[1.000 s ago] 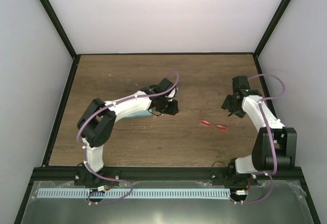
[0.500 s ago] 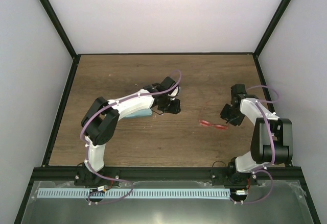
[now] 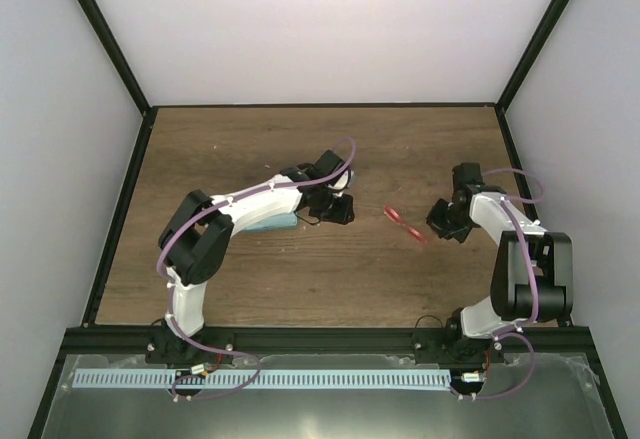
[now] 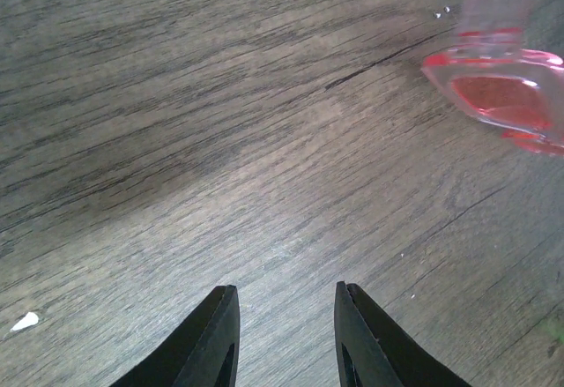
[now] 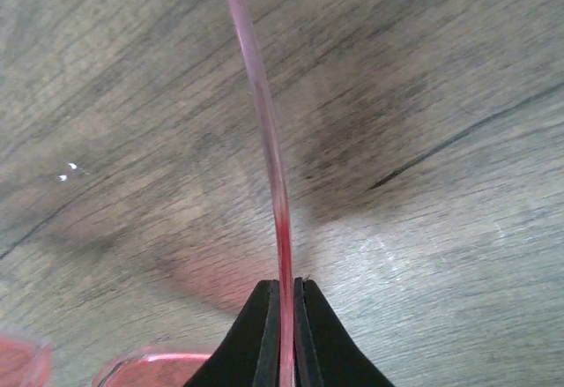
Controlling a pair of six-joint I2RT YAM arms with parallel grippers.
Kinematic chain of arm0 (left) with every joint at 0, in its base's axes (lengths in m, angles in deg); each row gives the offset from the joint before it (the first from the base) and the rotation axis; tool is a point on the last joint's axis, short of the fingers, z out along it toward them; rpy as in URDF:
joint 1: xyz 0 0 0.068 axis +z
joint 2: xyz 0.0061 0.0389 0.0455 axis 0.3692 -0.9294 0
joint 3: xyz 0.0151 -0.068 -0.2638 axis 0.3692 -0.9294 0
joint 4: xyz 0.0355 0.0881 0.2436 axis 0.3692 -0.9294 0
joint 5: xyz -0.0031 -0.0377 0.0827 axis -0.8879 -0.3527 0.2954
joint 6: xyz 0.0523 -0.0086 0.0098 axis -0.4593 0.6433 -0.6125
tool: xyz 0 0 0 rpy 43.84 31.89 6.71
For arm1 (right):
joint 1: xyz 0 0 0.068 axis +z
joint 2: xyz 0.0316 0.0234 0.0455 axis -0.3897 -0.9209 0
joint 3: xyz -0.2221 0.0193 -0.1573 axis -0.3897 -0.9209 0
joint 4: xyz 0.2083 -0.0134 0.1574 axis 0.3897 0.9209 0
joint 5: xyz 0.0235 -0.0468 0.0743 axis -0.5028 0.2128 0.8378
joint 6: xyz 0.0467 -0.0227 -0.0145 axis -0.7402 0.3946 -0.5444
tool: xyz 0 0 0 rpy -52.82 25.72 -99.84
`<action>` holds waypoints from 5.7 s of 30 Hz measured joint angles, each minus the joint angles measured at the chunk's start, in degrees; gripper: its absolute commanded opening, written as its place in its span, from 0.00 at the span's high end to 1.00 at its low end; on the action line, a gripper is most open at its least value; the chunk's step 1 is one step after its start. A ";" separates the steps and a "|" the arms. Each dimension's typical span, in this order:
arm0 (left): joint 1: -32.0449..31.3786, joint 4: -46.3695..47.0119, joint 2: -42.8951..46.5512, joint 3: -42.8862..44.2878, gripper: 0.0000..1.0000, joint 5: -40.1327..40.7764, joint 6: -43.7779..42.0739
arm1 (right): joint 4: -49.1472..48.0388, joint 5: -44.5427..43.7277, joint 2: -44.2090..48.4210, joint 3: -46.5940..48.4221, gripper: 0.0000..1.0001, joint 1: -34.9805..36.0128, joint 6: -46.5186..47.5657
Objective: Organize the sunglasses
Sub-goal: Fold the sunglasses at the center of the board.
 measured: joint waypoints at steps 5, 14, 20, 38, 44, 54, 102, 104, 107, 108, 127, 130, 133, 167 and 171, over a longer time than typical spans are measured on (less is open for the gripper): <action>0.00 0.76 0.90 -2.14 0.68 -0.07 0.66 | -1.46 1.46 0.52 0.07 0.99 0.33 -1.84; -0.26 2.25 -1.70 -0.61 0.68 -1.53 1.75 | -2.23 1.86 -2.75 2.84 0.99 6.88 -4.57; -0.50 2.67 -7.37 4.09 0.68 -2.16 2.10 | -2.19 2.29 -3.91 6.97 0.99 13.18 -5.75; -0.04 -4.66 -14.16 13.88 0.68 -0.87 0.57 | -0.98 0.87 -8.35 10.01 0.99 31.52 -0.13; 0.00 -5.38 -14.16 13.53 0.68 0.28 -0.13 | 0.52 -0.98 -9.40 10.88 0.78 32.28 1.05; 0.02 -3.39 -11.98 8.46 0.68 1.88 -0.61 | 3.39 -3.58 -12.72 14.82 0.67 33.03 3.34; 1.81 -4.00 -13.25 12.26 0.68 -2.91 -2.29 | -2.69 -6.27 -18.29 19.45 0.91 19.30 24.68; 1.79 -4.22 -13.68 12.26 0.68 -3.21 -2.05 | -2.82 -5.77 -18.21 19.19 0.92 19.30 24.20; 1.70 -4.31 -13.88 12.26 0.68 -3.54 -1.79 | -2.71 -4.33 -18.10 18.88 0.93 19.30 23.39; 1.64 -4.26 -13.88 12.26 0.68 -3.61 -1.75 | -2.69 -3.80 -18.10 18.86 0.93 19.30 23.12; -0.11 -4.37 -14.78 12.26 0.68 -4.00 -0.44 | -2.67 1.01 -18.43 18.93 0.79 25.31 16.83; -0.11 -4.63 -14.78 12.24 0.68 -3.87 -0.50 | -2.67 0.85 -18.43 18.93 0.71 25.29 16.26; -0.11 -4.28 -14.14 11.21 0.68 -3.56 -0.70 | -2.56 0.46 -18.38 18.93 0.66 25.24 15.98; 10.91 1.20 16.15 -19.37 0.69 4.09 4.09 | -10.23 21.92 -11.76 18.05 0.99 30.10 14.82; 11.17 2.12 17.92 -19.71 0.69 4.33 4.11 | -13.31 27.17 -12.33 16.15 0.99 30.10 13.49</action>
